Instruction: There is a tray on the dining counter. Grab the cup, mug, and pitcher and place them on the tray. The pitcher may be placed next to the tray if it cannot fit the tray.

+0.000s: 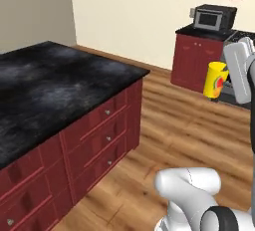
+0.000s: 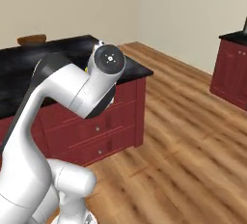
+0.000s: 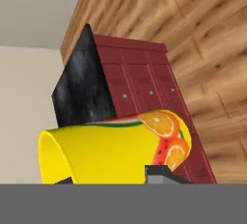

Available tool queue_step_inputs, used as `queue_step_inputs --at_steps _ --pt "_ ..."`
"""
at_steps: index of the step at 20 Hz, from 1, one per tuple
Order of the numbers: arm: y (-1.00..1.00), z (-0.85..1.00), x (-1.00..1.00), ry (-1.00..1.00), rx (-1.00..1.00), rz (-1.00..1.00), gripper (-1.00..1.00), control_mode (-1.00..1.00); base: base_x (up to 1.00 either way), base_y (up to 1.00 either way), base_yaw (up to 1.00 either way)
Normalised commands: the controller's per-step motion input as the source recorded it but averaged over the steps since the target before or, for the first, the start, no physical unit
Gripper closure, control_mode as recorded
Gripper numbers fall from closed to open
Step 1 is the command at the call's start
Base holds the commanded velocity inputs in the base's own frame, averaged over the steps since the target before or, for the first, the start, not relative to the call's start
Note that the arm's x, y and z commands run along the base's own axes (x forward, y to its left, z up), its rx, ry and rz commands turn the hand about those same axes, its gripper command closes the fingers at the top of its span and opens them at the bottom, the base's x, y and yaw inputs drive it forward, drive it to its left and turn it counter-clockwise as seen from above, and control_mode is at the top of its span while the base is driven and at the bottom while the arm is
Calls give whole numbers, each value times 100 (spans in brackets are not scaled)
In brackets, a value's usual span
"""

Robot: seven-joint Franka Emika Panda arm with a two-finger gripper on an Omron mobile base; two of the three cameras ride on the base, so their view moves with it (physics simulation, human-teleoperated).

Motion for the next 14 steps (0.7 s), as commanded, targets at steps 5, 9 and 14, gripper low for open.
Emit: queue_step_inputs --at_steps 5,9,14 --pt "0 0 0 0 0 0 100 100 36 0 66" --pt "0 0 0 0 0 0 100 100 21 0 67" --pt "0 0 0 0 0 0 100 100 21 0 66"
